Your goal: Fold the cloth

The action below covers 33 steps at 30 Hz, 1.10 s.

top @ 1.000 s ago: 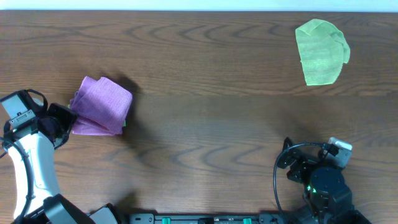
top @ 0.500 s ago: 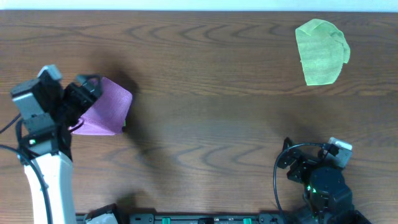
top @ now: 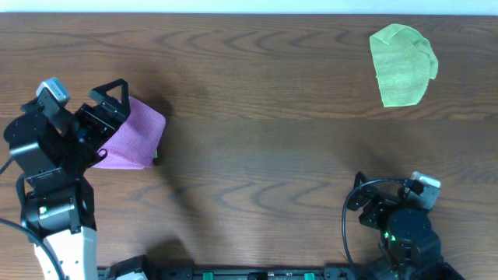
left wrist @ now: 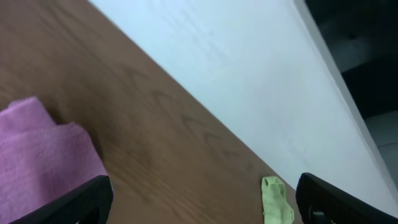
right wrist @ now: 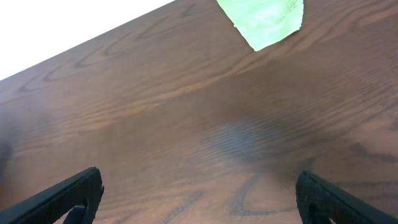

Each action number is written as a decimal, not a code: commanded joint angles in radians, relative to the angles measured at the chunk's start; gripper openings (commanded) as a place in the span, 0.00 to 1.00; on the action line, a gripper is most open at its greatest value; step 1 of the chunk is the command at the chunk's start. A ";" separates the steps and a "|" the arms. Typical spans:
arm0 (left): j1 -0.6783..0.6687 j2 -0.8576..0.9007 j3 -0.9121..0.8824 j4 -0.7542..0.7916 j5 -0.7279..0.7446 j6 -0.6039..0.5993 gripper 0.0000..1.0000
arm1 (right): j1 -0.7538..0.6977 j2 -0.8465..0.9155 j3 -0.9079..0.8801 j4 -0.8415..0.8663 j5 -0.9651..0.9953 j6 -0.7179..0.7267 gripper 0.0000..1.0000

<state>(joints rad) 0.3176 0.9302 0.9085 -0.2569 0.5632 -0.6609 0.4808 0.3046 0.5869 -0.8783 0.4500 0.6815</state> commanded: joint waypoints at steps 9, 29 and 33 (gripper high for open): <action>-0.074 -0.014 -0.005 0.070 0.054 0.402 0.95 | -0.003 -0.005 -0.004 -0.002 0.017 0.013 0.99; -0.210 -0.571 -0.455 -0.052 -0.225 0.628 0.95 | -0.003 -0.005 -0.004 -0.002 0.017 0.013 0.99; -0.210 -0.719 -0.520 -0.175 -0.275 0.667 0.95 | -0.003 -0.005 -0.004 -0.002 0.017 0.013 0.99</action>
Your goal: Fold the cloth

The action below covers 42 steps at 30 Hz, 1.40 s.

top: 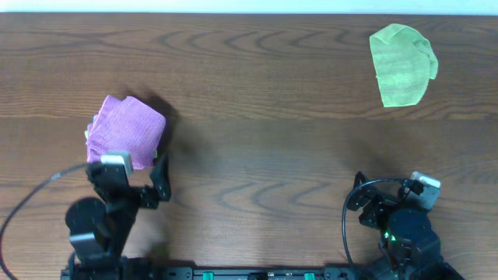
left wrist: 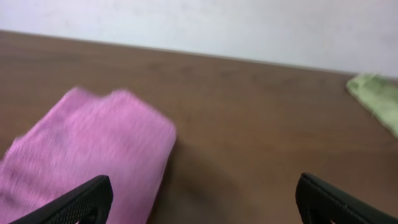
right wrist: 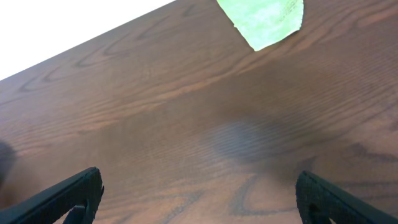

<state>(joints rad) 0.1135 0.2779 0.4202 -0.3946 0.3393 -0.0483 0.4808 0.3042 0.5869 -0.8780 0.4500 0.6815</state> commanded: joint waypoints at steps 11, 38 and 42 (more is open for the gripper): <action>-0.044 -0.224 -0.041 -0.414 -0.148 0.193 0.95 | -0.003 -0.005 -0.004 -0.002 0.017 0.013 0.99; -0.102 -0.275 -0.222 -0.467 -0.186 0.213 0.95 | -0.003 -0.005 -0.004 -0.002 0.017 0.013 0.99; -0.102 -0.275 -0.223 -0.463 -0.201 0.222 0.95 | -0.003 -0.005 -0.004 -0.002 0.017 0.013 0.99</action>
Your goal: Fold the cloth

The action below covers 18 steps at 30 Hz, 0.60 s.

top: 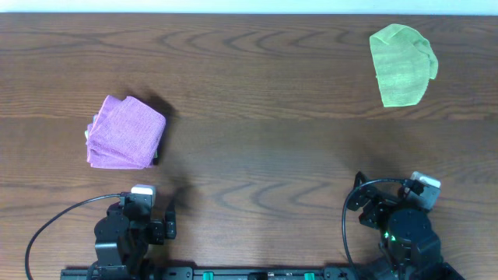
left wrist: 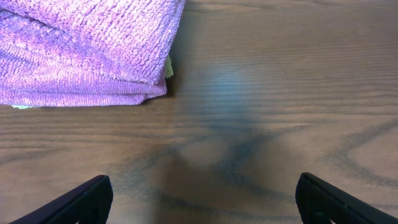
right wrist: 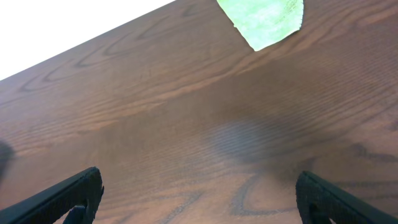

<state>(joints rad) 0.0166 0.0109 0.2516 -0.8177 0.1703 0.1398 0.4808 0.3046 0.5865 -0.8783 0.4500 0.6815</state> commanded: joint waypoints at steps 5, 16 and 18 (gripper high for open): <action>-0.005 -0.008 -0.069 0.000 -0.068 0.101 0.95 | -0.003 -0.005 -0.003 -0.002 0.017 0.013 0.99; -0.005 -0.007 -0.071 0.007 -0.103 0.122 0.95 | -0.003 -0.005 -0.003 -0.002 0.017 0.013 0.99; -0.005 -0.007 -0.071 0.007 -0.103 0.122 0.95 | -0.003 -0.005 -0.003 -0.002 0.017 0.013 0.99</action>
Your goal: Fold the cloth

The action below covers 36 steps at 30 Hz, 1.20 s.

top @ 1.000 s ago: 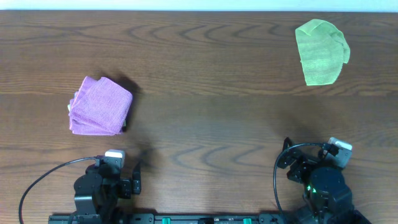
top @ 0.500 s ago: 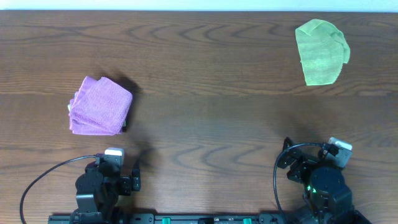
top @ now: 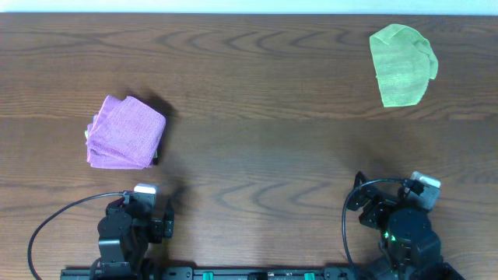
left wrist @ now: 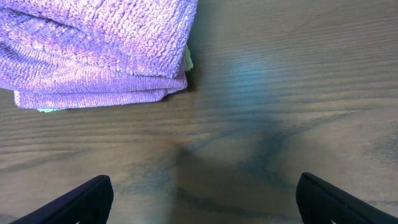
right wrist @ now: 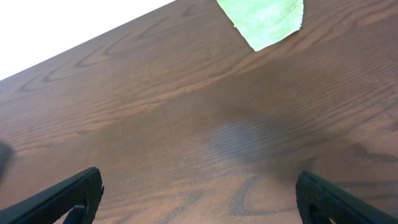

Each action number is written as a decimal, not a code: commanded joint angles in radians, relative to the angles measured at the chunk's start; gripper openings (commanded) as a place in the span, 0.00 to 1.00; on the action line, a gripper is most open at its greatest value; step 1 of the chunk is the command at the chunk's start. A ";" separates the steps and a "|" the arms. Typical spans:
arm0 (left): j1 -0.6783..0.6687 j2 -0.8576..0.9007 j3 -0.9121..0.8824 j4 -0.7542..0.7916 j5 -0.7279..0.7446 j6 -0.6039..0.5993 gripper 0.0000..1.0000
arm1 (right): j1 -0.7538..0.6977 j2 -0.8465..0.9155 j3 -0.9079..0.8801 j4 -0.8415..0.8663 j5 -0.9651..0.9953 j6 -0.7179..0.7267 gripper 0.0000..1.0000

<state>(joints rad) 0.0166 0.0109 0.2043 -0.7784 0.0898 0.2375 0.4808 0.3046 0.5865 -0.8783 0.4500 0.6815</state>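
Observation:
A purple cloth (top: 124,134) lies folded into a thick square pad at the table's left; its layered near edge (left wrist: 99,93) fills the top left of the left wrist view. My left gripper (left wrist: 201,199) is open over bare wood, pulled back near the front edge, well short of the cloth. A green cloth (top: 401,64) lies crumpled at the far right, its corner (right wrist: 264,18) showing in the right wrist view. My right gripper (right wrist: 199,199) is open and empty near the front edge at the right.
The dark wooden table (top: 257,117) carries only the two cloths. Both arm bases and their cables sit along the front edge. A pale wall or floor lies beyond the table's far edge.
The left wrist view has shifted slightly, so the folded purple cloth sits a little further right and lower in it. The right arm and both cloths have not moved.
My left gripper was at the purple cloth's left side, over the folded pad. Then it stood just in front of the cloth, apart from it. Later it was back near the front edge, open, where it remains. The right arm stayed parked throughout.

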 commanded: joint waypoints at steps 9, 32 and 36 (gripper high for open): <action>-0.005 -0.007 -0.024 -0.032 -0.023 0.025 0.95 | -0.003 -0.005 -0.004 -0.002 0.017 0.013 0.99; -0.005 -0.007 -0.024 -0.032 -0.022 0.025 0.95 | -0.433 -0.249 -0.427 0.156 -0.433 -0.663 0.99; -0.005 -0.007 -0.024 -0.032 -0.023 0.025 0.95 | -0.472 -0.259 -0.427 0.149 -0.432 -0.706 0.99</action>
<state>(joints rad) 0.0166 0.0109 0.2028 -0.7773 0.0780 0.2440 0.0372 0.0635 0.1734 -0.7242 0.0494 0.0387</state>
